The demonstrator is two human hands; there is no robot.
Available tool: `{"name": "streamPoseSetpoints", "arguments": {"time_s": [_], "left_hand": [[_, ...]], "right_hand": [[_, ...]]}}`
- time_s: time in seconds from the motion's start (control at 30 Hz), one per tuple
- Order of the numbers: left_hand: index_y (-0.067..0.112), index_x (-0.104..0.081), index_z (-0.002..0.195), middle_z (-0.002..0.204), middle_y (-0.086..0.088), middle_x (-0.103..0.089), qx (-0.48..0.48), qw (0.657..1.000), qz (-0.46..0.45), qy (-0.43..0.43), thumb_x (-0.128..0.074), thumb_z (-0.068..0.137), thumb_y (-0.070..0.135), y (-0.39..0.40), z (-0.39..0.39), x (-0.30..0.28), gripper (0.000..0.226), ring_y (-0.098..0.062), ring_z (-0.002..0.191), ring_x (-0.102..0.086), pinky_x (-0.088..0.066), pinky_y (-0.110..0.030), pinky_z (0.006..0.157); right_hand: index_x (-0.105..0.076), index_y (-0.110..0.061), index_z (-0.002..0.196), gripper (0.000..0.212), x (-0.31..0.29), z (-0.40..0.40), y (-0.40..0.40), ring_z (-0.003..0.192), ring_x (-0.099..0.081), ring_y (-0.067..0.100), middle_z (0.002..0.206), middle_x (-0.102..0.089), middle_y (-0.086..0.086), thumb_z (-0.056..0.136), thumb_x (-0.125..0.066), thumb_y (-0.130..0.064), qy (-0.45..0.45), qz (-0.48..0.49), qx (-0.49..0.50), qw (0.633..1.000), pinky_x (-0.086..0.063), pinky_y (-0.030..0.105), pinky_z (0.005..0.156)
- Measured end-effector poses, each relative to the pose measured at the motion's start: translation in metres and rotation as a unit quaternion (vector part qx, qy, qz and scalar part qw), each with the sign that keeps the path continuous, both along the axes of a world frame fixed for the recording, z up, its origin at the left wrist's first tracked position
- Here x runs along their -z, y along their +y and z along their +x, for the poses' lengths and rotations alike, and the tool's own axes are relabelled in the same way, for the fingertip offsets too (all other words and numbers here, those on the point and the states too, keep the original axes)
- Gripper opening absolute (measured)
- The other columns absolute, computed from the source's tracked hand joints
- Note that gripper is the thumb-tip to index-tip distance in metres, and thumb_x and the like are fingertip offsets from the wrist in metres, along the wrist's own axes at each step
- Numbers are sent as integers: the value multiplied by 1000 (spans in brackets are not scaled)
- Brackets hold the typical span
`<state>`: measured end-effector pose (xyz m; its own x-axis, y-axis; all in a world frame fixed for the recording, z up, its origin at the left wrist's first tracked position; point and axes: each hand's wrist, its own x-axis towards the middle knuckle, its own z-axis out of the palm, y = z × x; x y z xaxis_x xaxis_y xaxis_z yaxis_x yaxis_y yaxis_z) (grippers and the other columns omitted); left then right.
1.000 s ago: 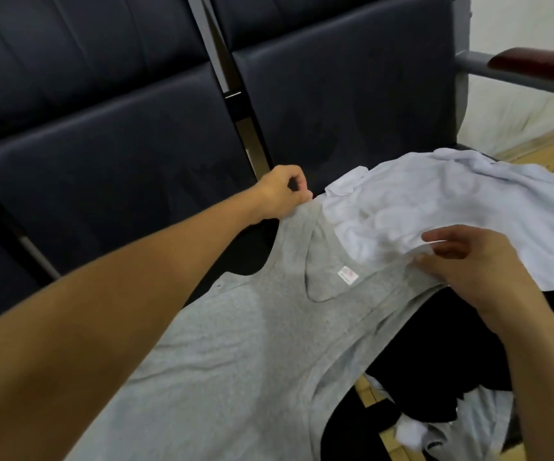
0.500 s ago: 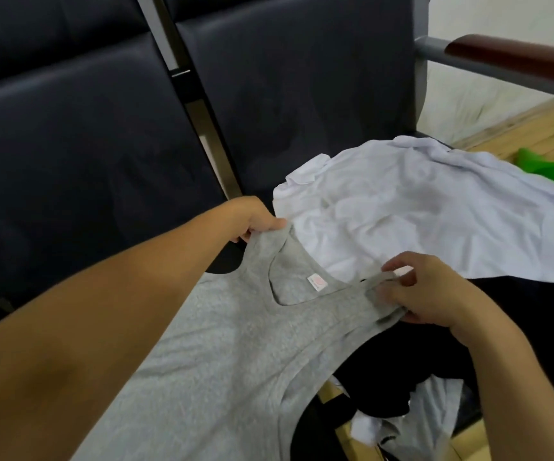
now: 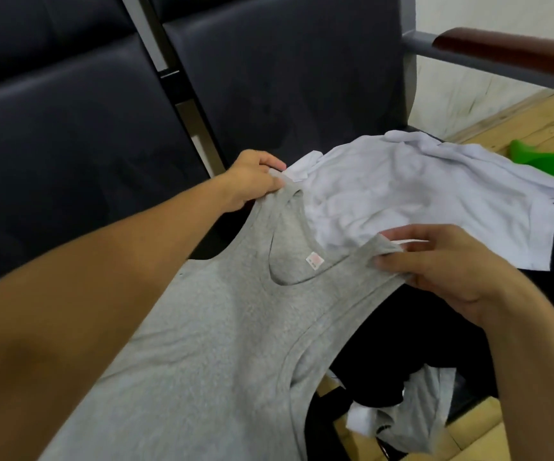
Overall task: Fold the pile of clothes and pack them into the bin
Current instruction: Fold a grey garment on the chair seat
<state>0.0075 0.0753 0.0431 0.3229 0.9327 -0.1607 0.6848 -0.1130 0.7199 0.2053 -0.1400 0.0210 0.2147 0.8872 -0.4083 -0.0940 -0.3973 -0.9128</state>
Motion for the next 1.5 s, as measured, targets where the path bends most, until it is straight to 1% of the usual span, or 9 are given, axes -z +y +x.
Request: {"name": "streamPoseSetpoints", "arguments": {"time_s": [0.2,0.47,0.63,0.8,0.97,1.07,1.3,1.43,1.5], "left_hand": [[25,-70,87,88,5,-67,211,926,100,297,-71,87,15,-19,-107,-57,10,-11,84,-64,-53,-31,76],[39,-65,105,119,13,-54,226,804,-210,508,-61,93,11,-92,-249,-57,31,-5,113,-55,-47,-32,101],[35,-60,116,120,5,-60,214,890,-73,396,-49,98,16,-85,-241,-1,28,-10,103,-58,-52,-37,94],[33,-38,144,149,7,-33,279,877,78,383,-62,92,14,-63,-189,63,61,-17,133,-35,-34,-42,109],[30,-59,97,93,7,-56,273,908,10,317,-67,88,27,-41,-169,75,13,-17,92,-54,-46,-32,82],[31,-66,88,85,0,-63,229,943,-34,241,-64,91,39,-42,-183,66,8,-17,79,-60,-52,-34,75],[22,-52,94,88,-7,-60,127,981,38,140,-45,104,28,-73,-234,24,14,-15,75,-54,-52,-48,78],[26,-53,121,136,3,-56,108,974,159,117,-41,104,21,-102,-267,-24,22,-11,134,-45,-36,-38,115],[27,-54,107,132,1,-60,96,968,215,86,-42,103,15,-127,-284,-62,17,-6,138,-40,-23,-34,121]], "right_hand": [[-75,-26,101,32,-44,-82,0,72,-60,12,84,-59,1,76,-79,-6,31,91,-229,969,-50,25,65],[-62,-21,124,34,-28,-196,-21,89,-68,16,97,-69,5,92,-69,-15,68,25,-556,828,-55,26,81],[-63,-22,104,25,8,-178,-8,89,-67,14,100,-67,-2,86,-72,-37,-280,-35,-431,857,-56,25,79],[-33,-14,129,68,33,-174,-18,120,-53,23,132,-46,6,80,-78,-30,-434,-149,-491,740,-49,32,93],[-47,-17,106,14,60,-192,-24,115,-59,22,116,-56,5,96,-57,-14,-535,-107,-508,667,-48,33,85],[-51,-17,114,18,54,-180,-11,114,-56,22,123,-52,5,97,-51,-24,-509,-76,-484,708,-46,30,85],[-52,-6,78,23,26,-147,6,58,-45,7,66,-48,-3,93,-60,-21,-270,88,-305,909,-38,19,54],[-48,-8,77,21,4,-157,0,55,-40,11,63,-45,4,97,-54,-15,-227,208,-186,933,-35,21,52],[-52,-11,80,17,-16,-165,-5,58,-43,10,69,-52,6,97,-52,-16,-247,263,-140,922,-36,19,52]]}}
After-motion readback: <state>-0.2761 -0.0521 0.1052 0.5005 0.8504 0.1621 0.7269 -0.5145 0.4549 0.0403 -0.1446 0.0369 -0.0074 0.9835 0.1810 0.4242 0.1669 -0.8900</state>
